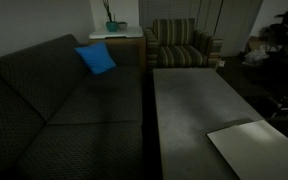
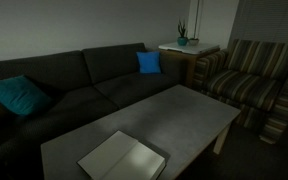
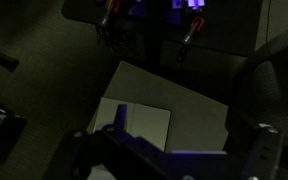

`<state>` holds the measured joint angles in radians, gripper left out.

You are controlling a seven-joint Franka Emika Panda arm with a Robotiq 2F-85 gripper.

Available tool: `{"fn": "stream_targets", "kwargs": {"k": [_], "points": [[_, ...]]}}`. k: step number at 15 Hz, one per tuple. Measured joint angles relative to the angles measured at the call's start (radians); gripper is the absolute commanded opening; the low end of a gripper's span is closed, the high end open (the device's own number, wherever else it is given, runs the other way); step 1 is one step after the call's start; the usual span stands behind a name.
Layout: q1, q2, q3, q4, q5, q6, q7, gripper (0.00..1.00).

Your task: Close the book

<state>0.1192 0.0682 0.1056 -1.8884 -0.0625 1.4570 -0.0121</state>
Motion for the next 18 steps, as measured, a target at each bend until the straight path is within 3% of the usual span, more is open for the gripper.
{"fn": "stream_targets", "kwargs": {"k": [12,15,18], "points": [[0.005,0.013,0.005,0.013,-0.005,0.001,0.000,1.00],[0.020,0.097,0.019,0.076,-0.005,0.003,-0.001,1.00],[0.042,0.259,0.030,0.165,-0.005,0.010,-0.008,1.00]]}}
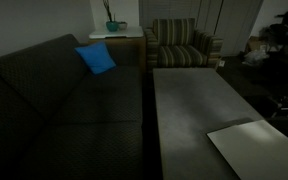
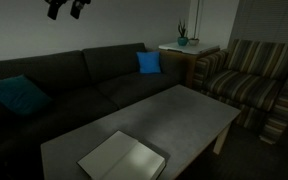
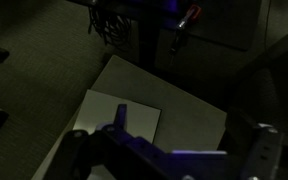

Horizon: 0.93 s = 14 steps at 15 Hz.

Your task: Close the book

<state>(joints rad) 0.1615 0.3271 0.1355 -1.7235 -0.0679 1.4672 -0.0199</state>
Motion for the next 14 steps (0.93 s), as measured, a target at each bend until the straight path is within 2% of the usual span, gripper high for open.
{"fn": "stream_targets", "kwargs": {"k": [6,11,14], "points": [[0.032,0.356,0.003,0.208,-0.013,-0.036,-0.065,1.00],[0.034,0.386,0.004,0.253,-0.013,-0.042,-0.061,1.00],[0.049,0.400,-0.004,0.227,-0.014,0.093,0.035,1.00]]}}
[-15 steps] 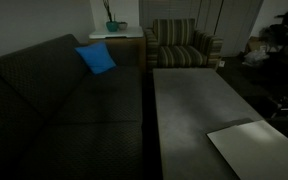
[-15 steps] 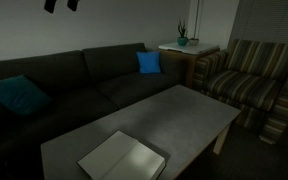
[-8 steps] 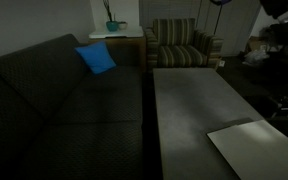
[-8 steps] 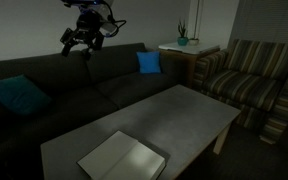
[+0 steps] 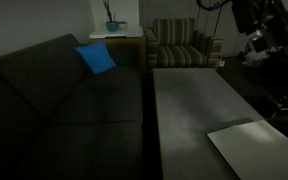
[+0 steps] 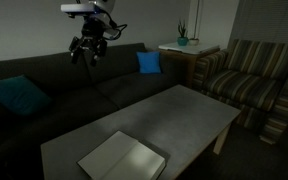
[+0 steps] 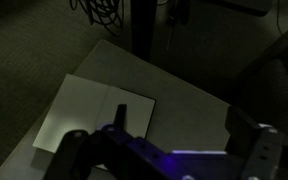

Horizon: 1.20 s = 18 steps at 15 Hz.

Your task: Close the book

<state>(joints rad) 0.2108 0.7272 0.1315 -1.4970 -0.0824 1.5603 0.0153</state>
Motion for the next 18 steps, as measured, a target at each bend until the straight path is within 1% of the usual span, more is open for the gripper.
{"fn": "stream_targets", "kwargs": {"k": [3,6,9,16,18], "points": [[0.019,0.061,-0.023,-0.033,0.000,0.164,0.123,1.00],[0.029,0.159,-0.055,-0.042,0.002,0.269,0.207,1.00],[0.022,0.244,-0.069,-0.036,0.010,0.310,0.212,1.00],[0.033,0.260,-0.075,-0.024,0.003,0.320,0.226,1.00],[0.048,0.293,-0.093,-0.018,0.001,0.394,0.280,1.00]]}}
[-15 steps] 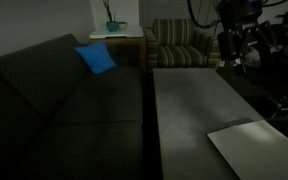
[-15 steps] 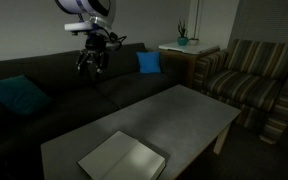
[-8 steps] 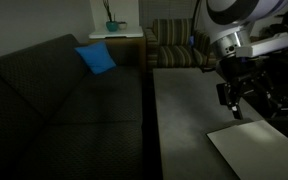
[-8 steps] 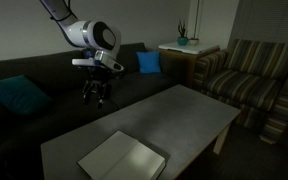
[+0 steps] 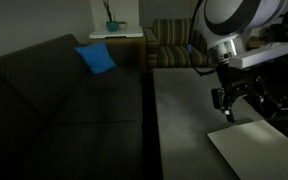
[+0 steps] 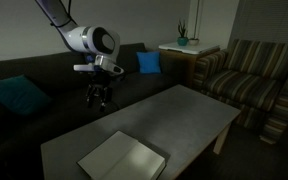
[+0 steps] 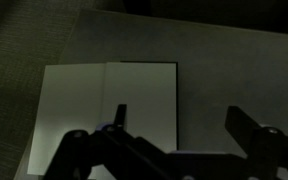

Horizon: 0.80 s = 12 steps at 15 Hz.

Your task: Close the book

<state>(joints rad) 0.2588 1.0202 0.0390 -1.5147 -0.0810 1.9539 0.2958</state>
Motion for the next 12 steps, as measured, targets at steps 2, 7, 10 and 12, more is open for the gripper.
{"fn": "stream_targets", "kwargs": {"k": [2,7,10,12], "points": [[0.009,0.057,-0.016,0.016,0.000,0.090,0.044,1.00],[0.008,0.172,-0.026,0.088,0.002,0.118,0.047,1.00],[0.011,0.171,-0.027,0.096,0.000,0.123,0.048,1.00],[0.035,0.173,-0.047,0.096,-0.020,0.171,0.081,1.00]]}}
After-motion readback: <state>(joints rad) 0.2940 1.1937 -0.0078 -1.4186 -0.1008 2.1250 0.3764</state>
